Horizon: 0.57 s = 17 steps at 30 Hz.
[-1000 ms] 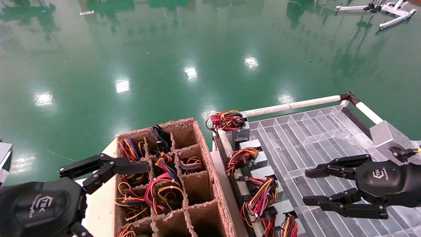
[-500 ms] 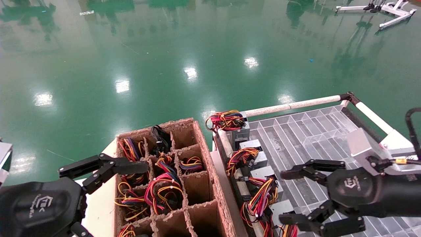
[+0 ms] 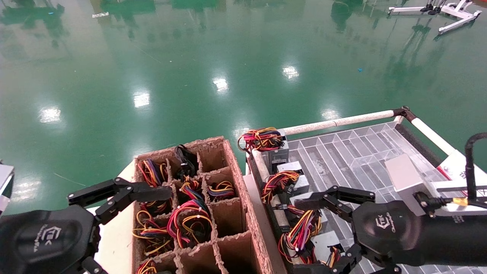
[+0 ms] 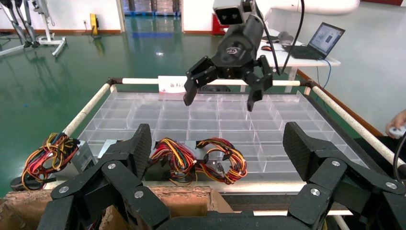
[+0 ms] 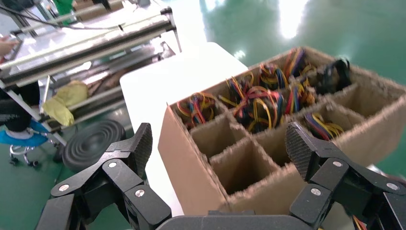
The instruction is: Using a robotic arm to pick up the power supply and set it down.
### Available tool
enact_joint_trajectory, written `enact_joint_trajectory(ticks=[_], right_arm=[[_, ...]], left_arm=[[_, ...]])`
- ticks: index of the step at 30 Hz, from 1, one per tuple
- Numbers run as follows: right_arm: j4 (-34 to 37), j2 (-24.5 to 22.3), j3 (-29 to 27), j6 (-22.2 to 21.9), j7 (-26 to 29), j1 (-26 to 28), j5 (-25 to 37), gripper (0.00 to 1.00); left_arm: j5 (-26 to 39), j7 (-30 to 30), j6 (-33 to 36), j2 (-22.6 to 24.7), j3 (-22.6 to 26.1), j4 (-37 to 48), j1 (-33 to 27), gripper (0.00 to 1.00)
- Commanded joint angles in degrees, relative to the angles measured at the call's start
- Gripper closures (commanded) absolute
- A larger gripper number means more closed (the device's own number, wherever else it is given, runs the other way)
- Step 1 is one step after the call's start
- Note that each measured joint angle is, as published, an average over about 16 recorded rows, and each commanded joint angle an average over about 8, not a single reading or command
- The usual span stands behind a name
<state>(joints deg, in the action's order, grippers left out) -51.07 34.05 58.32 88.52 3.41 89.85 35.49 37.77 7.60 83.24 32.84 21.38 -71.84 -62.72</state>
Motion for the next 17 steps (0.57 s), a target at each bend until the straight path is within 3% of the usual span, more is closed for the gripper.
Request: enact_joint_trajectory(ticks=[1, 17], right_arm=[[-1.4, 0.1, -2.7, -0.2, 0.5, -1.8, 0.4, 0.00], [-11.8, 0.5, -22.2, -1.5, 3.8, -14.8, 3.3, 0.00]], left_arm=[[0.0, 0.0, 0.0, 0.0, 0.0, 0.0, 0.0, 0.00], [0.0, 0.0, 0.0, 0.0, 0.0, 0.0, 0.0, 0.00]])
